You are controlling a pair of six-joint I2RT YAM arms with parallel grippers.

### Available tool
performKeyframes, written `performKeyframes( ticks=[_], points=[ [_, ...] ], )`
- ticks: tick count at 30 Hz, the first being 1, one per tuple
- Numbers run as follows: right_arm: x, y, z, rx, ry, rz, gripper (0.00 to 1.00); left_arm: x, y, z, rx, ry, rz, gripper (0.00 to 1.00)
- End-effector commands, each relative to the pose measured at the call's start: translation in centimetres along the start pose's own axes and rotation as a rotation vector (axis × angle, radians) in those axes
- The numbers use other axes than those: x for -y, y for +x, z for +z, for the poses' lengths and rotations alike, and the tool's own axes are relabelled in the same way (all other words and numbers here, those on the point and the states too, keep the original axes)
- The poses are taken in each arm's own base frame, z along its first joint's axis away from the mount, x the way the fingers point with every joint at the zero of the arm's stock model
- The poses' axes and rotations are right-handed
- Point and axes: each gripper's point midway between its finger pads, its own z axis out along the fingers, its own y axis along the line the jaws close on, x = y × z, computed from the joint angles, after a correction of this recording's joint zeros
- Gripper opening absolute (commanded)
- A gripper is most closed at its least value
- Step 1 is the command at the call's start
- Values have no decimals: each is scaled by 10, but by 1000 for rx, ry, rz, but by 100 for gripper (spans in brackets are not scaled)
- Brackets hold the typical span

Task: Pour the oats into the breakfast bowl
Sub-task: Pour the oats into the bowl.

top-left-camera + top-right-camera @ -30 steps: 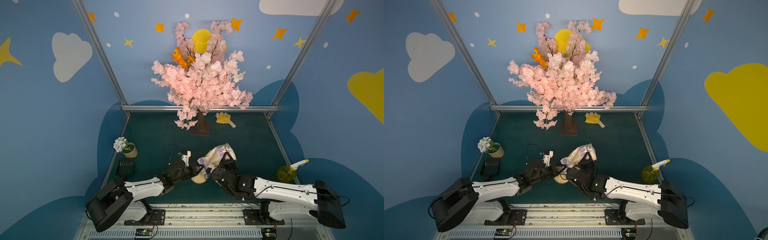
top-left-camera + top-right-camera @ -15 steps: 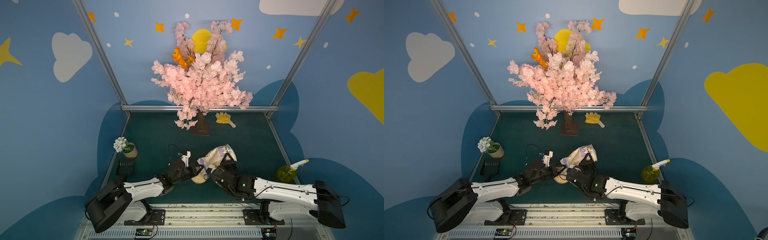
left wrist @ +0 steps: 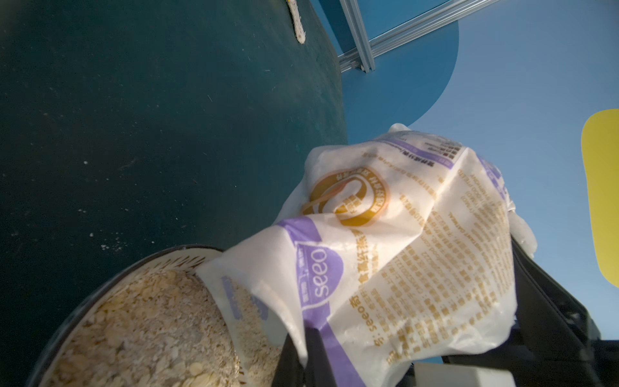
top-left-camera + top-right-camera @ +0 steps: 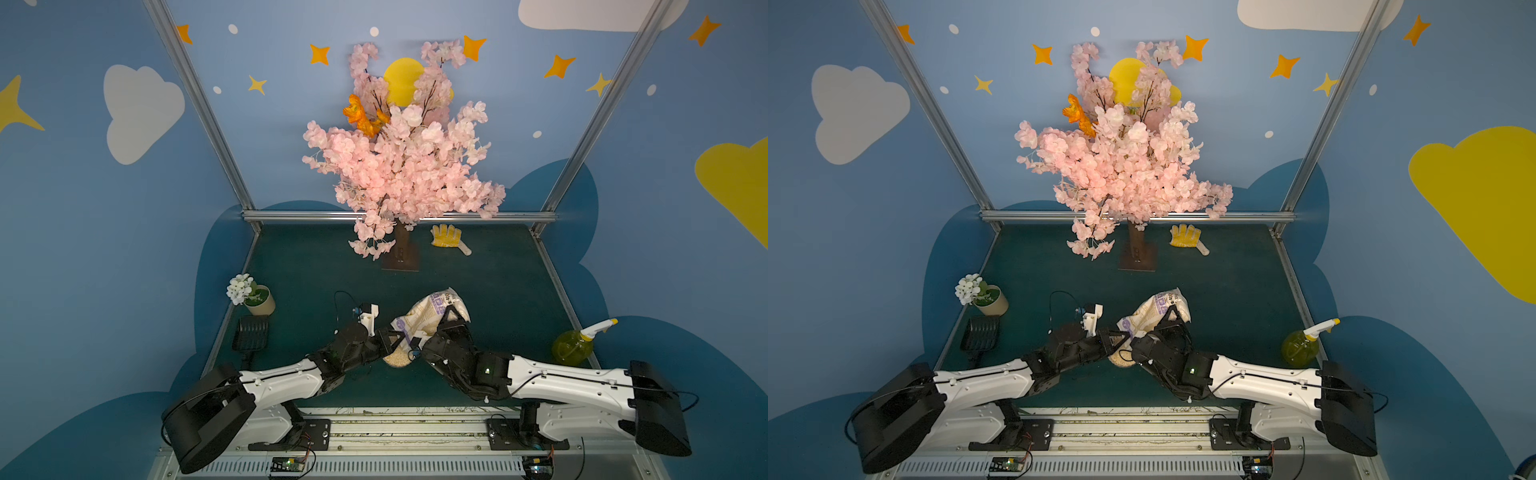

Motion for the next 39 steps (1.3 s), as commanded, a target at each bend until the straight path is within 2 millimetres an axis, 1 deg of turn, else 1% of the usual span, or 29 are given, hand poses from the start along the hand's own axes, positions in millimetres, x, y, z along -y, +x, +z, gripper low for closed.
performKeyframes(
  ticks=[1, 9, 14, 19, 26, 32, 39],
  points=[
    [71, 33, -12, -105, 149, 414, 0, -71, 25, -6, -67, -245, -24, 3],
    [80, 25, -12, -86, 164, 400, 0, -75, 27, -4, -73, -254, -26, 3],
    [91, 22, -14, -65, 176, 411, 0, -77, 31, 0, -90, -260, -27, 3],
    [90, 18, -14, -61, 176, 404, 0, -78, 31, -1, -87, -256, -32, 3],
    [89, 21, -15, -62, 177, 422, 0, -76, 29, -2, -80, -256, -32, 3],
    [90, 28, -15, -74, 180, 453, 0, -67, 23, -3, -57, -234, -24, 3],
    [82, 37, -11, -111, 173, 469, 0, -46, 12, -7, -37, -214, 18, 3]
  ],
)
